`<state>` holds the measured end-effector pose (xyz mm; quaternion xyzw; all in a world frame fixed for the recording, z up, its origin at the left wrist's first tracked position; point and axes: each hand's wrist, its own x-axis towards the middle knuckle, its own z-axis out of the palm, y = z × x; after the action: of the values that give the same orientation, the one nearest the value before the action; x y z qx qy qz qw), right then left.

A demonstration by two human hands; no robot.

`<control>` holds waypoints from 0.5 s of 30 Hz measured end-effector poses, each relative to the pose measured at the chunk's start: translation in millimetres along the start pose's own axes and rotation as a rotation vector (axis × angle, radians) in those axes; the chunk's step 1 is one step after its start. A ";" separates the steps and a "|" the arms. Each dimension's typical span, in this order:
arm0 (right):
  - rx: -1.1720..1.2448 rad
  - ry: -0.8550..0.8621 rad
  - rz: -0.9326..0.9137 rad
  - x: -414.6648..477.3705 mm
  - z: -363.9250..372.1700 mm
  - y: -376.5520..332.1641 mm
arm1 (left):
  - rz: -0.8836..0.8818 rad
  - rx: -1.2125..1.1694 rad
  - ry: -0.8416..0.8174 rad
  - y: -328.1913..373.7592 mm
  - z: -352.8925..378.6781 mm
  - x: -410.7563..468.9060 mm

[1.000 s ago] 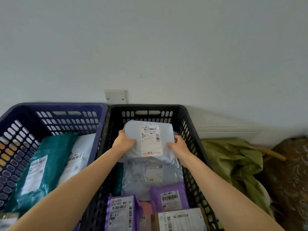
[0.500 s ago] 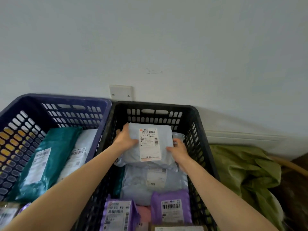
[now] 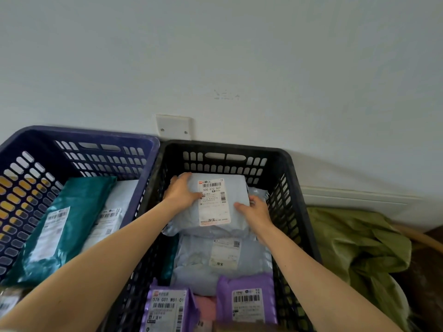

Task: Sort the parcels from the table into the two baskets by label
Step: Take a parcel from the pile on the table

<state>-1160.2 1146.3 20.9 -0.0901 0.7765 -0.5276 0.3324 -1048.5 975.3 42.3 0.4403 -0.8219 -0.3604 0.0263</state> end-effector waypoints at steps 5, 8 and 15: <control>0.011 -0.038 -0.060 2.8 9.7 -9.4 | 0.048 0.010 0.066 4.0 1.3 1.1; 0.029 -0.054 -0.091 3.0 12.9 -8.7 | 0.079 0.022 0.047 -0.2 -1.4 1.9; -0.457 -0.033 -0.435 -1.5 15.7 -1.4 | 0.121 0.437 -0.086 -3.3 13.1 -23.4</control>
<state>-1149.7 1134.5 19.3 -0.3349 0.8321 -0.3964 0.1955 -1036.6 999.0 37.0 0.3695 -0.9058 -0.1901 -0.0831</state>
